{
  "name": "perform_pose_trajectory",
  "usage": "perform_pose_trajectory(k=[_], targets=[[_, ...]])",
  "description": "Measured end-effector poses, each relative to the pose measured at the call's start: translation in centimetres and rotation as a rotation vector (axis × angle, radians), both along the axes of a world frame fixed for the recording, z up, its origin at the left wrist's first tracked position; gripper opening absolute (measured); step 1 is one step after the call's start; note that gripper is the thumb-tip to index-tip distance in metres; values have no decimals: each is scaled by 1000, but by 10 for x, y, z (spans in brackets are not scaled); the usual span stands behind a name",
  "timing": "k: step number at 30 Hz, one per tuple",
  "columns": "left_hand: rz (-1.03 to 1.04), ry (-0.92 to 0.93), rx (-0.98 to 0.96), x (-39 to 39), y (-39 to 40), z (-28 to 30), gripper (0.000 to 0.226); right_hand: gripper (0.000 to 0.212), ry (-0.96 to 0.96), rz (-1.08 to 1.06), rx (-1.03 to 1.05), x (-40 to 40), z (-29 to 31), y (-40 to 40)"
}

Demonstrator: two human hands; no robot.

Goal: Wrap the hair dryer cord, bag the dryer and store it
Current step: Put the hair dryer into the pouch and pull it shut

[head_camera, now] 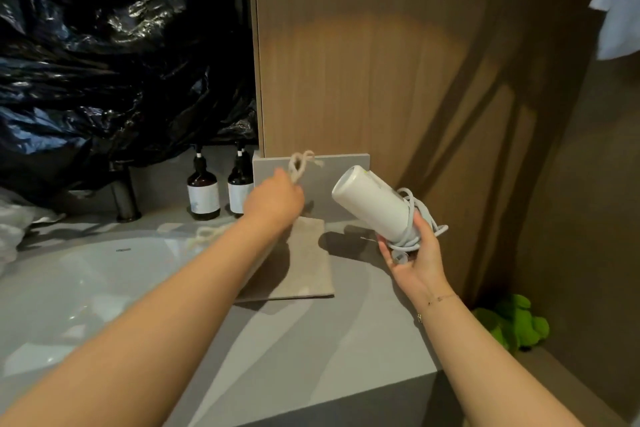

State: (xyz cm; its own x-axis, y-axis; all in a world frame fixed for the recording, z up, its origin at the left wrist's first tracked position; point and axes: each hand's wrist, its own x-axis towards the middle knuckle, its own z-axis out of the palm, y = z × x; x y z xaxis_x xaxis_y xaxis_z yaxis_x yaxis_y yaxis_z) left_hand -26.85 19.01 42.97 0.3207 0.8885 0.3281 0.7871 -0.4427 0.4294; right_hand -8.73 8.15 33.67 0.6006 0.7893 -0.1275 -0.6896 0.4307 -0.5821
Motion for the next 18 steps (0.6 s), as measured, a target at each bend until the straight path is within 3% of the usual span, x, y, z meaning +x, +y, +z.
perform_pose_trajectory(k=[2,4,6,10,18], targets=[[-126,-94,-449,11,-1,-27,19,43,-3,2,-7,1,-1,1],[-202,-326,-864,12,-1,-50,8,38,-9,-4,-17,2,-1,1],[-264,-524,-1063,9,3,-70,11,35,-9,-12,-25,3,-1,2],[-374,-809,-1065,4,12,-97,25,37,-30,-14,-17,7,-6,6],[-409,-858,-748,5,10,-108,33,39,-56,9,-28,8,-7,11]])
